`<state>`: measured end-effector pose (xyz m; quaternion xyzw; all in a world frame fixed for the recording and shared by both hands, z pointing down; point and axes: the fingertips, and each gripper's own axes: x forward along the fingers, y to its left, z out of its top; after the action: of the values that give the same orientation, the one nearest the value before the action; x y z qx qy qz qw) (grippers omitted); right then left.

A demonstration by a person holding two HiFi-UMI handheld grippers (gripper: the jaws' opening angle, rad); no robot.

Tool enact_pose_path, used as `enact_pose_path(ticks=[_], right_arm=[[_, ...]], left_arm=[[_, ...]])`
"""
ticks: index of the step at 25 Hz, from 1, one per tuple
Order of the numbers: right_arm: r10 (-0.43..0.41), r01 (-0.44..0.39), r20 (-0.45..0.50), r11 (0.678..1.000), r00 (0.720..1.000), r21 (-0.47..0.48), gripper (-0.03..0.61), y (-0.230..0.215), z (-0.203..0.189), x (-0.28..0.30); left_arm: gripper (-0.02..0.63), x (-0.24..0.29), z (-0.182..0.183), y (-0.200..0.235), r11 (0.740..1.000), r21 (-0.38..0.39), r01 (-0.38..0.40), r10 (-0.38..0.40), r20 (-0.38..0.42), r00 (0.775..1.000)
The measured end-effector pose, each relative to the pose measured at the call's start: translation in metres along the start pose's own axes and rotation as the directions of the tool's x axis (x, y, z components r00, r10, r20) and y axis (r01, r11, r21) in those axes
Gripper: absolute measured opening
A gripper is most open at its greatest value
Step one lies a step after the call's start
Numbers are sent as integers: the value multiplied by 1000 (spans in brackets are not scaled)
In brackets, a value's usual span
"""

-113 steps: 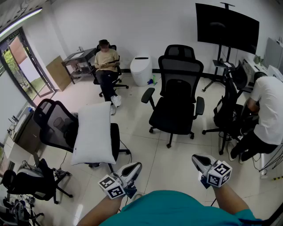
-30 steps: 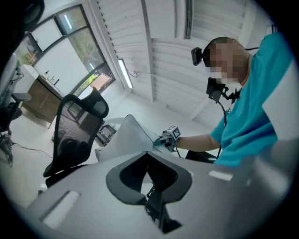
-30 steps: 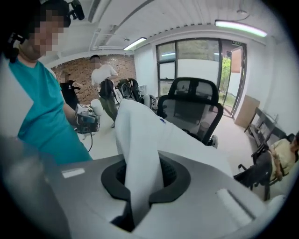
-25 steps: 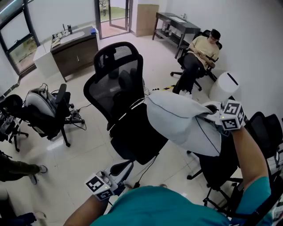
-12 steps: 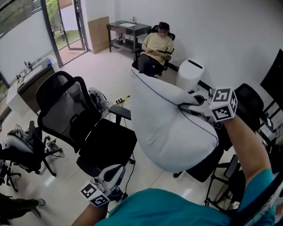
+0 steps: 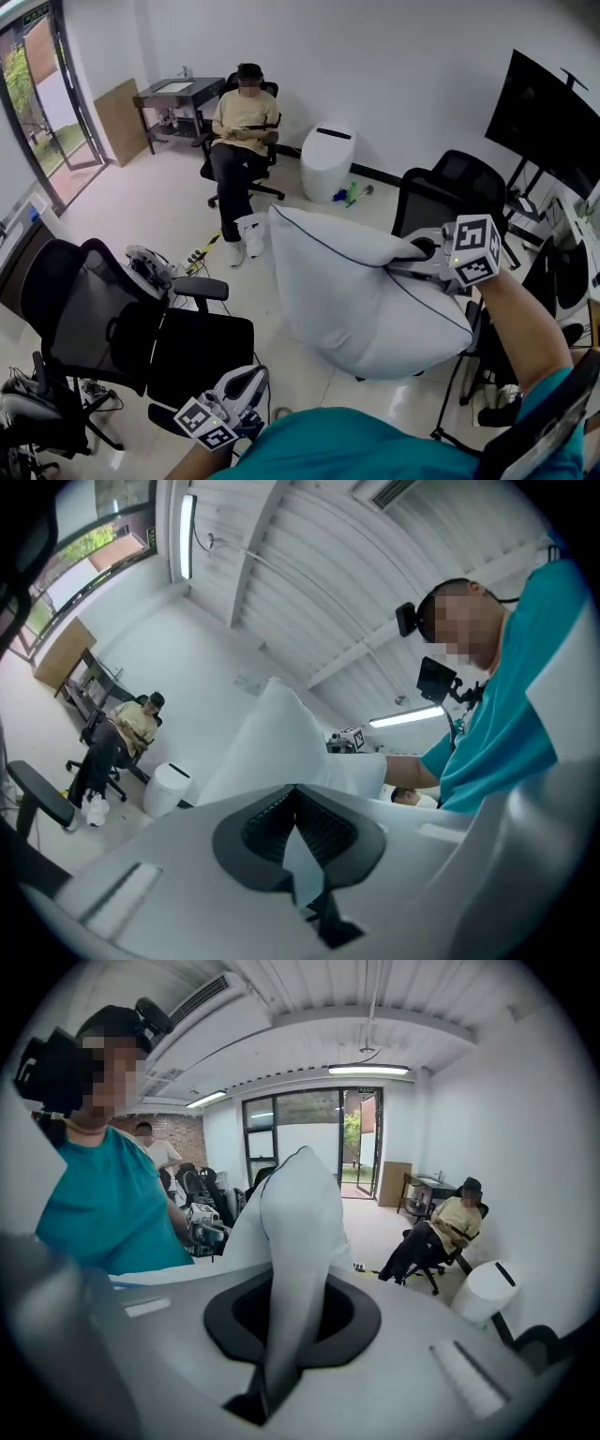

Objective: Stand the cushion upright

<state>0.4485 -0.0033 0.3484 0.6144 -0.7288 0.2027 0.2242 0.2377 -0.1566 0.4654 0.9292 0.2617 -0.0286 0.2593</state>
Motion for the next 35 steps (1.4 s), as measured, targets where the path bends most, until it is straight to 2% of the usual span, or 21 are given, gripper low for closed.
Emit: enact_pose_path(ticks=[6, 11, 16, 24, 29, 35], right_arm=[[-104, 106, -38, 993, 994, 44, 21, -22, -12, -49], [-136, 140, -57, 988, 989, 62, 23, -34, -35, -100], [-89, 91, -68, 995, 994, 33, 23, -47, -64, -155], [10, -13, -51, 999, 999, -44, 23, -85, -83, -250], [111, -111, -11, 993, 994, -26, 23, -111, -115, -260], [127, -127, 10, 991, 992, 29, 23, -143, -152, -284]], left_arm=[[12, 48, 24, 37, 992, -7, 123, -123, -59, 991], [12, 100, 21, 34, 982, -5, 190, -190, -80, 979], [12, 160, -1, 25, 982, 10, 191, -189, -107, 976], [12, 277, -9, 4, 988, 20, 150, -149, -54, 987], [12, 329, -20, -11, 989, 31, 148, -145, -76, 987], [12, 363, -35, -9, 990, 45, 136, -130, -131, 983]])
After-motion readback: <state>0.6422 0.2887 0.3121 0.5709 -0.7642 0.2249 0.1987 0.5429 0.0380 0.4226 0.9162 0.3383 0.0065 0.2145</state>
